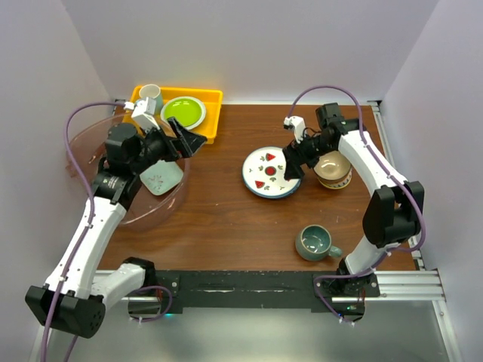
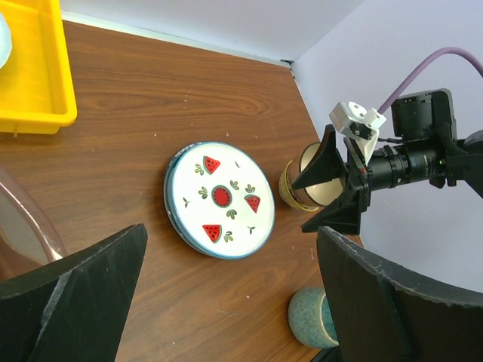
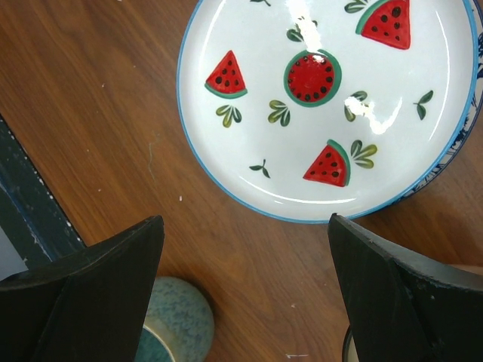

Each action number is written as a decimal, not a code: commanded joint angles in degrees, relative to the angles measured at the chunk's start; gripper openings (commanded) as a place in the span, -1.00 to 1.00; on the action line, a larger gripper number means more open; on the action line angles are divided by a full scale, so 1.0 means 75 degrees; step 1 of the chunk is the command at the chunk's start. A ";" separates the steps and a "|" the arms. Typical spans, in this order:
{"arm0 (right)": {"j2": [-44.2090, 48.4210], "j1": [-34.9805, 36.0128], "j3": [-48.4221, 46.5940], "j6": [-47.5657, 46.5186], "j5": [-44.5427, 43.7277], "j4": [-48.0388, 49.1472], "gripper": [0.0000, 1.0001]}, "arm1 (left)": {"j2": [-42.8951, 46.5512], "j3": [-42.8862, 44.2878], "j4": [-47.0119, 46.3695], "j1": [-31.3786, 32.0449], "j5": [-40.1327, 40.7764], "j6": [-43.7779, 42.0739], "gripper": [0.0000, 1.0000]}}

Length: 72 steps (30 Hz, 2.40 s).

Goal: Place the mixed dishes into the plastic bin
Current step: Pick up the plate at the center of the board.

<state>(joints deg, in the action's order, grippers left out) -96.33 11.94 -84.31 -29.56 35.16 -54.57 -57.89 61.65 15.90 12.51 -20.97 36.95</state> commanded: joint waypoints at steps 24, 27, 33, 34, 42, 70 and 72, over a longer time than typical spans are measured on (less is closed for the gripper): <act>-0.2376 0.0060 -0.2034 0.0801 -0.1992 0.1100 0.54 | -0.0590 0.0066 -0.0562 0.1496 0.1027 0.0171 1.00; -0.2682 0.0048 -0.2234 0.0894 -0.2039 0.1076 0.36 | -0.0614 -0.0016 -0.0573 0.1507 0.1038 0.0171 1.00; -0.3069 0.0060 -0.2375 0.1023 -0.2063 0.1123 -0.05 | -0.0696 -0.0110 -0.0597 0.1531 0.1039 0.0183 1.00; -0.3104 0.0048 -0.2399 0.1024 -0.2063 0.1123 -0.11 | -0.0719 -0.0110 -0.0620 0.1531 0.1038 0.0171 1.00; -0.3152 0.0048 -0.2341 0.1000 -0.2098 0.1135 -0.77 | -0.0801 -0.0180 -0.0644 0.1531 0.1015 0.0171 1.00; -0.0972 -0.0116 -0.1567 0.0555 -0.1184 0.1978 -1.00 | -0.1105 -0.0637 -0.0936 0.1531 0.0945 0.0300 1.00; -0.0832 -0.0104 -0.1485 0.0555 -0.1137 0.2025 -1.00 | -0.1106 -0.0661 -0.0960 0.1531 0.0921 0.0323 1.00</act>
<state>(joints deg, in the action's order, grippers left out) -107.24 11.16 -95.98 -24.71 22.70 -42.72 -65.93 57.23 11.77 23.73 -13.69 38.57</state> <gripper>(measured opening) 0.022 0.997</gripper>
